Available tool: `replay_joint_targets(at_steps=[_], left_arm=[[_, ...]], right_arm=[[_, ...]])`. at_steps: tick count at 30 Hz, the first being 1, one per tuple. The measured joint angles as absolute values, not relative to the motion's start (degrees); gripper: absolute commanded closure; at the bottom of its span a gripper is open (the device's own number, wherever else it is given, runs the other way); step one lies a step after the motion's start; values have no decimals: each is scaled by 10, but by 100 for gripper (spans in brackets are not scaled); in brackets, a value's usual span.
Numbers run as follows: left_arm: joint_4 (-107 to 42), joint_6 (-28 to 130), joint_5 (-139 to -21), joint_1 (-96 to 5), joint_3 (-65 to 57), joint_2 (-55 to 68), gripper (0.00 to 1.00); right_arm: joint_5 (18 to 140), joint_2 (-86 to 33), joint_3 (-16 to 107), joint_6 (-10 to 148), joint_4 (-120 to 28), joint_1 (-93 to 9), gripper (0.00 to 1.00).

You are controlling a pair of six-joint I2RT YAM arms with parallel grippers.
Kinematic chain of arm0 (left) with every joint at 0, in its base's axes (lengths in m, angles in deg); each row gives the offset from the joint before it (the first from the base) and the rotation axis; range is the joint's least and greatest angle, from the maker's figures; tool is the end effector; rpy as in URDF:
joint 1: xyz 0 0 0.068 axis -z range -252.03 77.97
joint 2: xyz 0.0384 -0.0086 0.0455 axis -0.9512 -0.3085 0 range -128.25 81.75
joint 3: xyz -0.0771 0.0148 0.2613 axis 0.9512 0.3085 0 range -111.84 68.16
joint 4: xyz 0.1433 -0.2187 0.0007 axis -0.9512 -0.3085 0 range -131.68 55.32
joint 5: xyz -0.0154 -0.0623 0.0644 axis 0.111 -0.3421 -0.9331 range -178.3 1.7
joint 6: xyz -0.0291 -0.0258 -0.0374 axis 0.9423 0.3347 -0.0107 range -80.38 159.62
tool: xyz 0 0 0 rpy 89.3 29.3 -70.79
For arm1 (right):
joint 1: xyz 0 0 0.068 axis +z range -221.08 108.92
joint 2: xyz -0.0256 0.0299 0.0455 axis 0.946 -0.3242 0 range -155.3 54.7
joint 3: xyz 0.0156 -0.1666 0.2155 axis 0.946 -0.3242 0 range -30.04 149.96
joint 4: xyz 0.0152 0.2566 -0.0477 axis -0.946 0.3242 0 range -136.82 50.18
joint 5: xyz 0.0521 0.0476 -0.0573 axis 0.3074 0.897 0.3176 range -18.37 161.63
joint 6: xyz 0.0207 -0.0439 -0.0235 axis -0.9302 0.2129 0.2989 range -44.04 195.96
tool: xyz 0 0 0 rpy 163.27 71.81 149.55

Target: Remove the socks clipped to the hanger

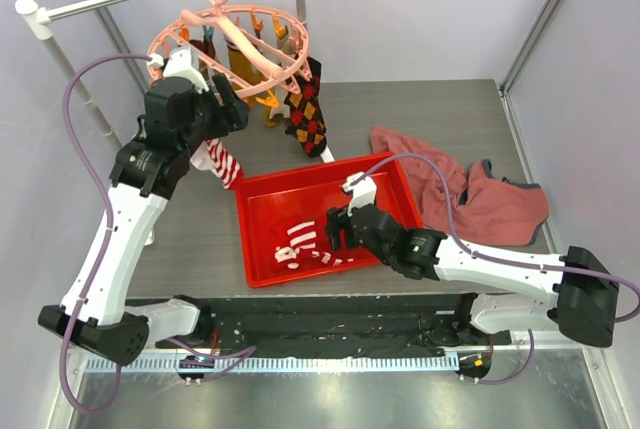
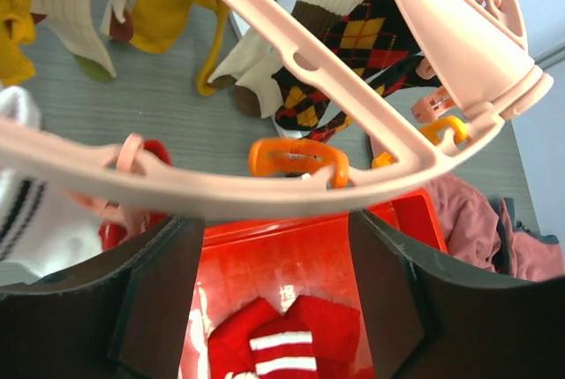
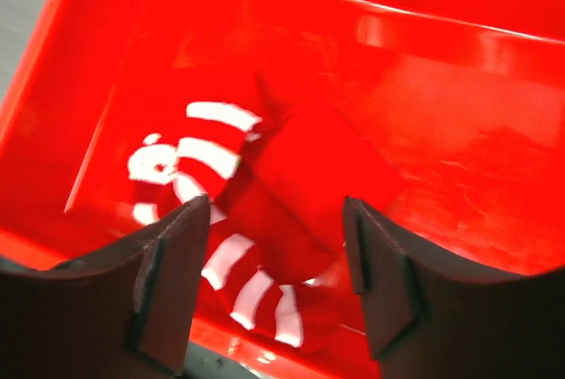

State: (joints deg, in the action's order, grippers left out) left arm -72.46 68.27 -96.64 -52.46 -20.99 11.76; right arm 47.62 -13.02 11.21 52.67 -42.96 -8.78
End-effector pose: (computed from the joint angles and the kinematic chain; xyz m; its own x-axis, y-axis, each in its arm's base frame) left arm 0.2326 -0.0771 0.4637 -0.3609 -0.3750 -0.8539 0.0330 0.9099 -0.4135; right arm 0.1326 0.2217 0.2486 -0.4709 -0.1199 -0.8740 -0.5002 0.8524 0.1526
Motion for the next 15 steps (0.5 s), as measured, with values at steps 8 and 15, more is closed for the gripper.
replay_joint_targets(at_steps=[8,15], left_arm=[[-740,650,-1034,-525,-178,197,25],[-711,615,-1105,-526,-74,257,25]], right_arm=[[445,-86,112,518,-423,-97,21],[453,-85,113,517,-425,-97,21]])
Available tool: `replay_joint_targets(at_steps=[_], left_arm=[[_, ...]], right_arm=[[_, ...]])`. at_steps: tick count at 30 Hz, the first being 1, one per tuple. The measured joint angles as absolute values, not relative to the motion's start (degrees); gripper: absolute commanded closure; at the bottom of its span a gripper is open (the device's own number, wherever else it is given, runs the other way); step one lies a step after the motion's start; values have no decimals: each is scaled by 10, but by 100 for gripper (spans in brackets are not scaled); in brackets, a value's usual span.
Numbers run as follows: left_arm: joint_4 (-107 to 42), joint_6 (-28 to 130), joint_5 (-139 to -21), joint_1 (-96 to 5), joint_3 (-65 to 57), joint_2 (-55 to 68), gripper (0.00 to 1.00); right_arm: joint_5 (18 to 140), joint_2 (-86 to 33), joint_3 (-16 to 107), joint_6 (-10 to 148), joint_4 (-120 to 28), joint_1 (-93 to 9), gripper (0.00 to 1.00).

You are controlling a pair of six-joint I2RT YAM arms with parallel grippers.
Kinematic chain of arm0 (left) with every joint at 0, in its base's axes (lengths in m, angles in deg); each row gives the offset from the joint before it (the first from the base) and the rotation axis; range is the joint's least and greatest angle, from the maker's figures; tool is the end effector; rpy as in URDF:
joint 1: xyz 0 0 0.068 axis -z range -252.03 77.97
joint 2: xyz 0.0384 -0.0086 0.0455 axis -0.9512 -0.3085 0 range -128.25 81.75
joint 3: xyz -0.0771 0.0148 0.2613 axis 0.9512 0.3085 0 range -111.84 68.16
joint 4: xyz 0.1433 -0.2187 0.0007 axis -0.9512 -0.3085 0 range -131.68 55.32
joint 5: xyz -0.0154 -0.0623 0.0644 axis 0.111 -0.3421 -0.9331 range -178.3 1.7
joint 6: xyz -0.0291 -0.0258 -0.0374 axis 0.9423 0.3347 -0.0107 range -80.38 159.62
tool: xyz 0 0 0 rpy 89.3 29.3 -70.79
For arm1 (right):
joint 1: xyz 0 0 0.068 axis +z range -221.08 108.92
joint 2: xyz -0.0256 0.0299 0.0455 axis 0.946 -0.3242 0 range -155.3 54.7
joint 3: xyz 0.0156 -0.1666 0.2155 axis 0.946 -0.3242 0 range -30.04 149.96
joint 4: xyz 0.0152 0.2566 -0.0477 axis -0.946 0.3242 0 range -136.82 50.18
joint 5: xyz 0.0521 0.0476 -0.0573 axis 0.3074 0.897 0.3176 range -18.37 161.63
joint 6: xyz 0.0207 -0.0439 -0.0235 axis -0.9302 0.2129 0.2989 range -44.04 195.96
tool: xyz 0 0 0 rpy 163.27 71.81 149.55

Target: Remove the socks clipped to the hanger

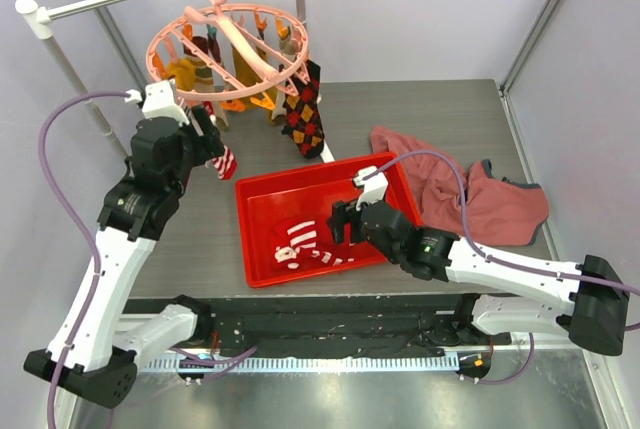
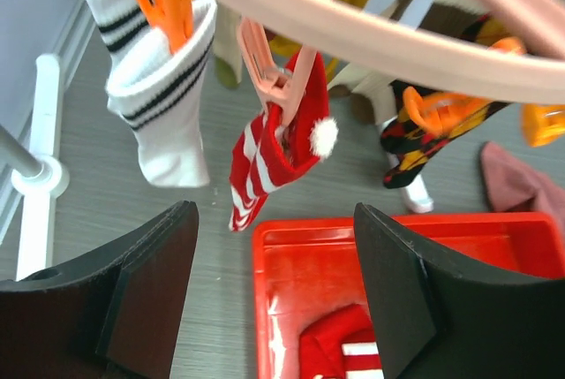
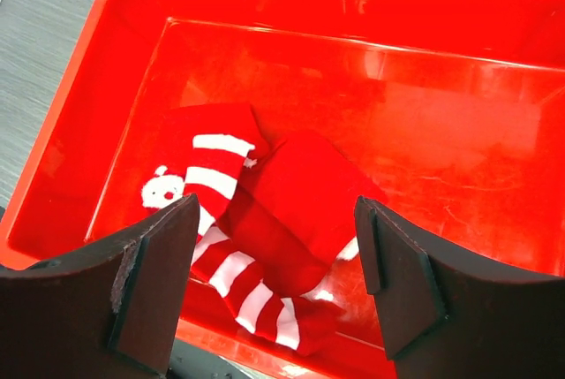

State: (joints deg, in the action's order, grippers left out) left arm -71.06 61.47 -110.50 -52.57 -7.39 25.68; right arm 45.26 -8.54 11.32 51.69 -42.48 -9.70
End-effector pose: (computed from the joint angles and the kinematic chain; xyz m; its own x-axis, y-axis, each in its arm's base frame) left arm 0.1800 -0.0492 0.4397 -0.2424 -0.2796 -0.9290 -0.1320 0.9582 -0.2539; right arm 0.1316 0.2083 0.2669 -0.4378 -0.0334 -0.8984 -0.4561 0.8694 0.1899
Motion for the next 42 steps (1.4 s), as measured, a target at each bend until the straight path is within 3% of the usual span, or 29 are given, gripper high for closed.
replay_joint_targets(at_steps=[5,8,12,14,15,17,28,42], left_arm=[[-700,598,-1123,-526,-56,211,28],[-694,589,-1122,-527,-56,172,38],[-686,586,-1117,-527,-56,150,72],[-679,583,-1111,-527,-56,152,82],[-675,585,-1109,-527,-56,153,92],[-668,581,-1107,-527,-56,157,100],[-669,582,-1067,-527,-57,173,100],[-681,647,-945,-527,-76,220,100]], right_arm=[[463,-84,118,515,-425,-97,22],[466,-73,122,515,-425,-97,22],[468,-64,131,516,-430,-97,23],[473,-64,135,516,-434,-97,23],[477,-63,135,516,-437,-97,24],[489,-59,135,516,-446,-97,23],[537,-74,153,543,-528,-97,22],[596,-338,346,627,-716,-97,22]])
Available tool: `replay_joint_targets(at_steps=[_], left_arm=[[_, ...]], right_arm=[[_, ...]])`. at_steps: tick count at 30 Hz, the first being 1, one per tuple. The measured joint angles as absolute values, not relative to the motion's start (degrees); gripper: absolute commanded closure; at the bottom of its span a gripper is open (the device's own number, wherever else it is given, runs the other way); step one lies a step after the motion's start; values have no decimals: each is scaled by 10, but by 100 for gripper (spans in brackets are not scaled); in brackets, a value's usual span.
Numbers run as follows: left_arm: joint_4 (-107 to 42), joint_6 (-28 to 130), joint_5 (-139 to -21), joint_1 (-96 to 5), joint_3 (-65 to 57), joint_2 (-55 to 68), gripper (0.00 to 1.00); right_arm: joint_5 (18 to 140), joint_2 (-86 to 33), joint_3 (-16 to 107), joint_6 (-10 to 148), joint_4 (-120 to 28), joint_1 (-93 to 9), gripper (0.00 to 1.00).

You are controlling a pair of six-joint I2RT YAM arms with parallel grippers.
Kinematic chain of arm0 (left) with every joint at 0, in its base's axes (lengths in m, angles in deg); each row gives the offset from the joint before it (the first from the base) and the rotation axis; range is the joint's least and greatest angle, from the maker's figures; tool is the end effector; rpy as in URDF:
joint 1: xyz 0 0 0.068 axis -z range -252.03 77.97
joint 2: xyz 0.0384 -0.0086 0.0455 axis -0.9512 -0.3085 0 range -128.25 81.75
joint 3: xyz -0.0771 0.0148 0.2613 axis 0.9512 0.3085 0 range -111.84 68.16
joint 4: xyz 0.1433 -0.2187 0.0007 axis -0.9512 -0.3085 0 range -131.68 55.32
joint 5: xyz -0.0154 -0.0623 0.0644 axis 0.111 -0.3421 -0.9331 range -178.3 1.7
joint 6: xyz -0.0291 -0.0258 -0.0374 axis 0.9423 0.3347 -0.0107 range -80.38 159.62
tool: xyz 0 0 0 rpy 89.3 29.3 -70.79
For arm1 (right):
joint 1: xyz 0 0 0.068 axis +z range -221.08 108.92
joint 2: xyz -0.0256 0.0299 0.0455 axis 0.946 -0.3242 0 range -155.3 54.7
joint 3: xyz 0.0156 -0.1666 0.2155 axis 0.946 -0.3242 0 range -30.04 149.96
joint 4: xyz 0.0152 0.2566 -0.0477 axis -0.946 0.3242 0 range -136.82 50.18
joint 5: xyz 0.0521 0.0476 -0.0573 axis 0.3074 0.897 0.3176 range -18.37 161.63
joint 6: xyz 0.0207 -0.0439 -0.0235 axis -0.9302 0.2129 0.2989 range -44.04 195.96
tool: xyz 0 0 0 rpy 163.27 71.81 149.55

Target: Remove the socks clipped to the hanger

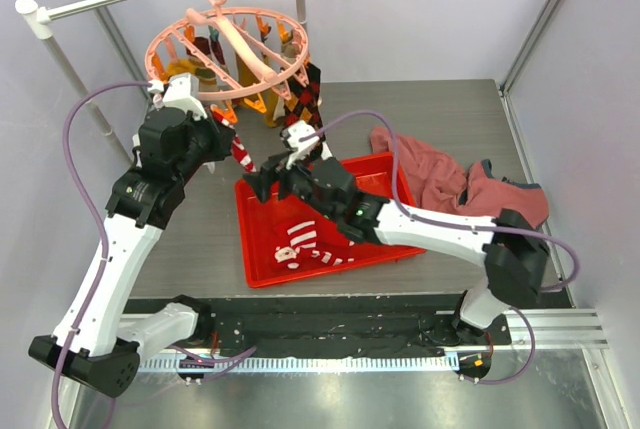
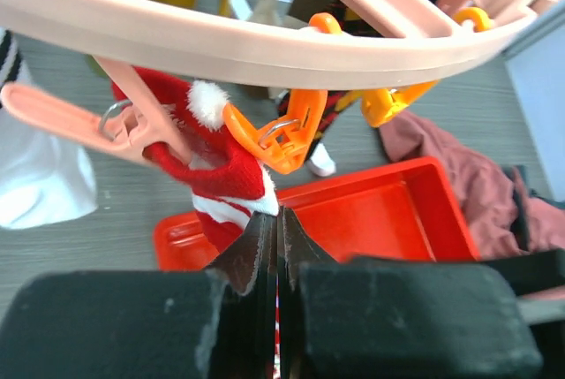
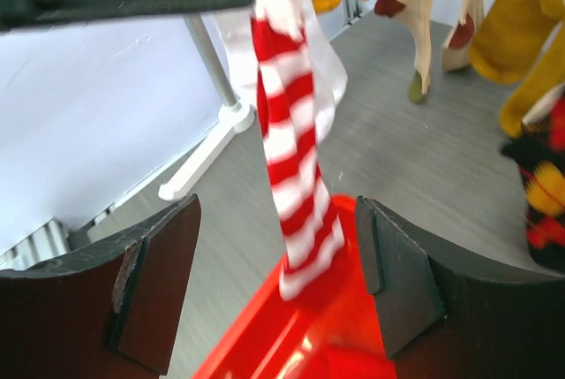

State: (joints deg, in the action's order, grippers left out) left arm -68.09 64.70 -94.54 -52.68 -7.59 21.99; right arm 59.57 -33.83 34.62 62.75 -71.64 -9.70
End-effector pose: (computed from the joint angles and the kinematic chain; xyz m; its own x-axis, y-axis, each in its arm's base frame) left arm 0.2000 -0.0660 0.4339 -0.3540 -0.3221 -0.8780 0.0901 0.9227 -0.3748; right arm 0.1838 0.3216 0.3350 -0.1656 0.1631 -0.9726 -0.7402 0.6311 0.2319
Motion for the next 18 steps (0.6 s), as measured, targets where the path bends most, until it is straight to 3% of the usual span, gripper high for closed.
replay_joint_targets(at_steps=[2,3,4,5,7,8,9,10,13,18], left_arm=[[-680,653,-929,-527,-78,220,100],[-680,659,-922,-527,-78,220,100],[-680,662,-918,-527,-78,220,100],[-680,666,-912,-527,-78,219,100],[-680,669,-906,-527,-78,218,98],[-680,673,-905,-527,-78,217,94],[-683,675,-904,-527,-80,216,88],[-690,677,-904,-527,-85,214,69],[-714,680,-917,-527,-103,209,44],[-750,694,-961,-527,-151,210,39]], right_arm=[[593,-375,380,635,-723,-97,23],[589,-397,400,639,-724,-97,32],[586,-411,412,641,-724,-97,42],[580,-429,429,643,-721,-97,69],[567,-452,449,651,-712,-96,93],[560,-460,457,650,-709,-96,99],[554,-465,460,651,-707,-96,99],[546,-467,462,649,-704,-96,99],[534,-467,462,649,-704,-97,99],[533,-466,462,648,-703,-96,99]])
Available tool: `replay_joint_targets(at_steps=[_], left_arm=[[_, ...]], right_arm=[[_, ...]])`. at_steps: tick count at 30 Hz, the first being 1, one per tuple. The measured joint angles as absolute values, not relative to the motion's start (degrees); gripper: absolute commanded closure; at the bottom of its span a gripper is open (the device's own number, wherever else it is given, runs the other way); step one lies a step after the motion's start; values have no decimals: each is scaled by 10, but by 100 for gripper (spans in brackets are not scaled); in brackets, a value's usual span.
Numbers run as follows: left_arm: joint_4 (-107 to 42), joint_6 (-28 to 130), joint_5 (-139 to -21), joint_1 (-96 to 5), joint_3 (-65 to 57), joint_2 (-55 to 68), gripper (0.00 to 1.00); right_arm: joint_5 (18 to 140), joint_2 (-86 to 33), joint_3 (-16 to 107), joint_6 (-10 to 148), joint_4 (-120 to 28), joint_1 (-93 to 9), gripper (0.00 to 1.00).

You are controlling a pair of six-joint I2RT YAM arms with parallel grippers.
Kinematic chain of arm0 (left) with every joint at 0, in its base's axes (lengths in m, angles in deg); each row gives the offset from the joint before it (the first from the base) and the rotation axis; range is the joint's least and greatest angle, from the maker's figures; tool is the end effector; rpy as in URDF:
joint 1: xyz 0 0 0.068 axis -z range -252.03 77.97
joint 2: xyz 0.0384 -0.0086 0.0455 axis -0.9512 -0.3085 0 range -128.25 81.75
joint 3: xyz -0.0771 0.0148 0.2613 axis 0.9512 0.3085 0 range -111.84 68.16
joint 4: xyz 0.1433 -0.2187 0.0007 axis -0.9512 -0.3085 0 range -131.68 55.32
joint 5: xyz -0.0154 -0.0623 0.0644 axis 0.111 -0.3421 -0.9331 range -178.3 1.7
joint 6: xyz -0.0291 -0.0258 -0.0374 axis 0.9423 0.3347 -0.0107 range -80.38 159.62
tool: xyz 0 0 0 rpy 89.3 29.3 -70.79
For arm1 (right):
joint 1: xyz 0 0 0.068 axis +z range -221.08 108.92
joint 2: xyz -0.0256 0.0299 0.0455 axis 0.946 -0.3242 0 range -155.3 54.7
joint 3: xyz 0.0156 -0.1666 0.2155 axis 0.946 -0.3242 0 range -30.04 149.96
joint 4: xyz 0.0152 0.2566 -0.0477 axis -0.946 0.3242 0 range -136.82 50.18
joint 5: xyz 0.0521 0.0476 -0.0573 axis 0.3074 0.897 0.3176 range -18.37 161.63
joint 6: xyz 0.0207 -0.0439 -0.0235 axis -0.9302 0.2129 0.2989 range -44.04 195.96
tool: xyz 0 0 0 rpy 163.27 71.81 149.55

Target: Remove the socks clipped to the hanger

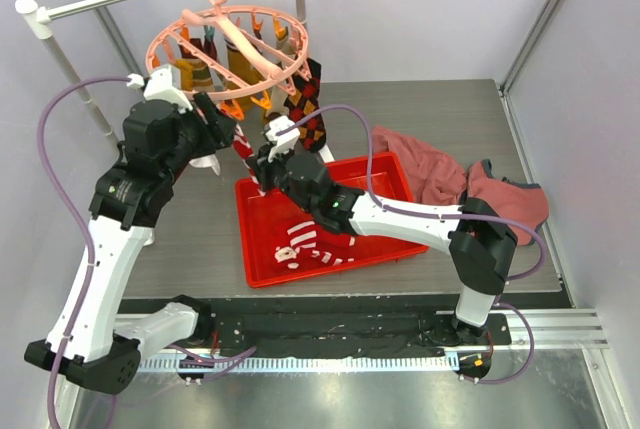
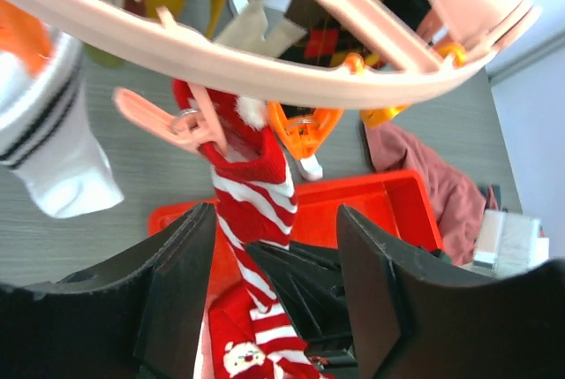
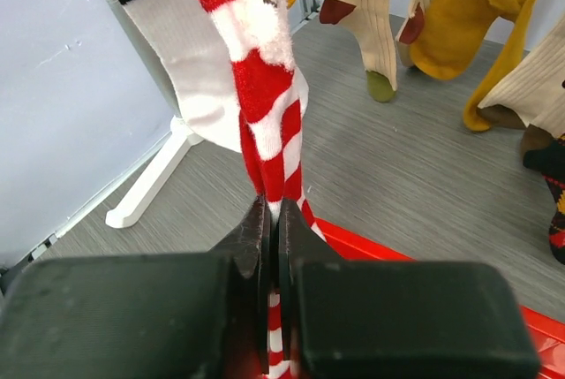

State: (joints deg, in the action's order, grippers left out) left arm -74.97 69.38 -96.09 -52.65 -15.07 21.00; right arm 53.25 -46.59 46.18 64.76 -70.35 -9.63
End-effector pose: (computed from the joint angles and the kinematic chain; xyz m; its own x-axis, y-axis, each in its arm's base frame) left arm 0.1890 -0.0613 0.4595 -0.3533 -0.3969 -0.8472 0.0366 0.8990 -0.4364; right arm 0.2137 0.3696 0.3201 -0.1453 0.1187 -0.9822 -0.6675 0.7210 0.1859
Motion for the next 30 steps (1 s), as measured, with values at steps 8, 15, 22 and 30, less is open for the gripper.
replay_joint_targets(at_steps=[8,15,22,30], left_arm=[[-771,691,-1050,-527,-218,205,37],[-774,677,-1090,-527,-231,162,37],[-767,666,-1124,-527,-211,156,36],[-734,662,-1142,-533,-189,157,37]], right_arm=[[534,-463,461,640,-703,-96,99],[544,-461,461,638,-704,-96,99],[551,-461,461,638,-704,-96,99],[553,-461,461,638,-704,-96,99]])
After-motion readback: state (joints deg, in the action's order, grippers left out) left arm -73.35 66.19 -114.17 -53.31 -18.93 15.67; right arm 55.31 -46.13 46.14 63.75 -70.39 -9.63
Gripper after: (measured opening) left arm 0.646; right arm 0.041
